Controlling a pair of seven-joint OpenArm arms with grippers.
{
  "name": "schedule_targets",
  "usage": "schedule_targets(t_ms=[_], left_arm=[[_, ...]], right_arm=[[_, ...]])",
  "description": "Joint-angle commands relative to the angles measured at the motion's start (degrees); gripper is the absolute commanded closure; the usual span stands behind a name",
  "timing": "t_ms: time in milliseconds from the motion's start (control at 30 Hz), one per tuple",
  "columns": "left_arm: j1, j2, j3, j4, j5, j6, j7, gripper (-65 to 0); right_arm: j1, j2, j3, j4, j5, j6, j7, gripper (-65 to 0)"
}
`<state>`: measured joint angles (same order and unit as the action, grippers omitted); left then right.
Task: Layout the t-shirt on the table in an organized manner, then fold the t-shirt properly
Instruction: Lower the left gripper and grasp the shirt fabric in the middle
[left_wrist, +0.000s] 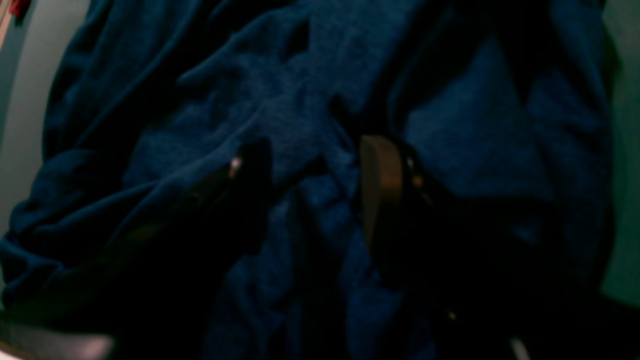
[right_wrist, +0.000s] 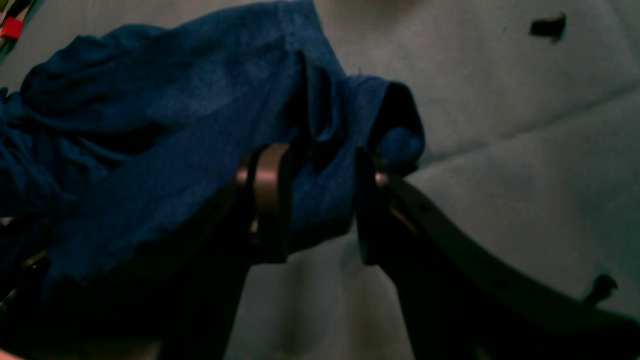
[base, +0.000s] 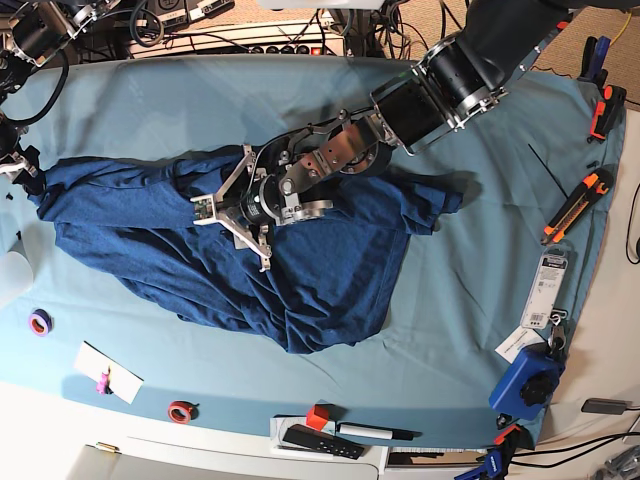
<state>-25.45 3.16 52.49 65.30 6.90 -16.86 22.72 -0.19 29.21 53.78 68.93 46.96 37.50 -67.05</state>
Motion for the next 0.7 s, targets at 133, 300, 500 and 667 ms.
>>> schedule_targets(t_ms=[133,300,500,667], left_arm=[[-1.38,0.94,-0.2,2.49,-0.55,8.48,-0.28,-29.6],[-1.16,0.94,-0.17,6.8,-1.14,14.12,1.33,-29.6],[-0.09,0.96,-0.17,10.82,-3.54,13.86,2.97,-29.4],[1.01,0.76,-0.17,10.84,-3.54,13.84,3.13,-29.4]], right_arm=[[0.5,1.75,0.26,0.81,1.42,0.2,1.25,-21.2],[0.5,1.75,0.26,0.81,1.86,0.17,1.11,-21.2],[0.5,1.36,0.33,0.81,6.93,-1.33,-1.31,-21.2],[0.52,-2.71,0.44,0.81,6.97,-1.36,-1.31,-21.2]])
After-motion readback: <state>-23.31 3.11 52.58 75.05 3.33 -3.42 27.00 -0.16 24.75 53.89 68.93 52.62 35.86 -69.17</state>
